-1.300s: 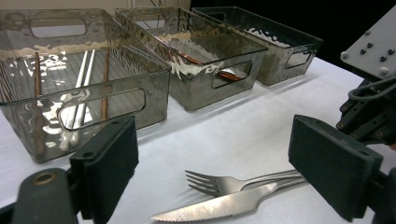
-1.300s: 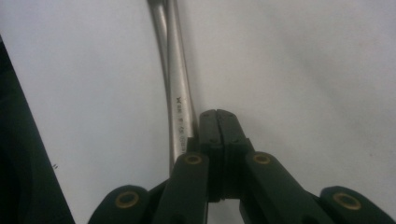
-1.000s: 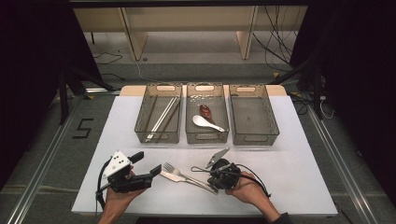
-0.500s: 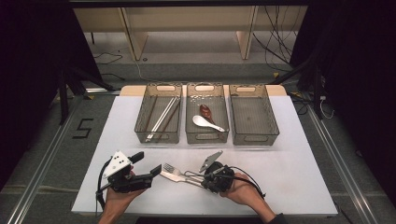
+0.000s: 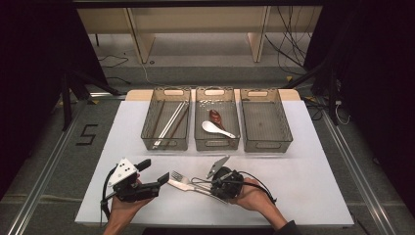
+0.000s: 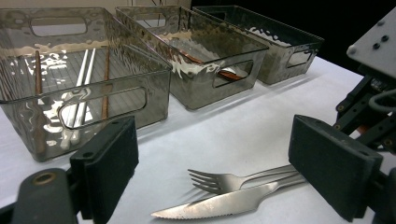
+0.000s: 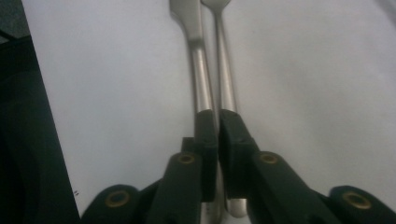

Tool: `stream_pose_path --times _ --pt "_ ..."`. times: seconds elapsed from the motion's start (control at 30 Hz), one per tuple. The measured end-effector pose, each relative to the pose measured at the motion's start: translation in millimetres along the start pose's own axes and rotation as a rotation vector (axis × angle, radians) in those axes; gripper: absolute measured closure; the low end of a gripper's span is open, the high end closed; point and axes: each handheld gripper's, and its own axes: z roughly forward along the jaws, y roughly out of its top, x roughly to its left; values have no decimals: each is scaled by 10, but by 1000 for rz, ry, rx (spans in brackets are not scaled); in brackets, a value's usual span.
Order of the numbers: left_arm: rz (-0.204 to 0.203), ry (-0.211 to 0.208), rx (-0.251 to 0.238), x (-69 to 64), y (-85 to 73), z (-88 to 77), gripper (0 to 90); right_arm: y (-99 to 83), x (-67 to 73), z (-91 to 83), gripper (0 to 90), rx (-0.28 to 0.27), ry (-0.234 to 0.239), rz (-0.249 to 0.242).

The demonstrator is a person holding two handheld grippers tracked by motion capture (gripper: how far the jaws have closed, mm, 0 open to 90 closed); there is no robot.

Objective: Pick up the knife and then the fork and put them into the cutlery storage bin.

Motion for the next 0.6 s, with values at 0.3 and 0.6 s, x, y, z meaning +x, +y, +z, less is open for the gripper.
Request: stream_pose_path --times 0.3,0.6 --pt "-2 2 -2 3 -1 -2 154 91 45 77 724 32 8 -48" --pt "-12 17 -10 29 2 -26 153 216 54 146 689 69 36 -77"
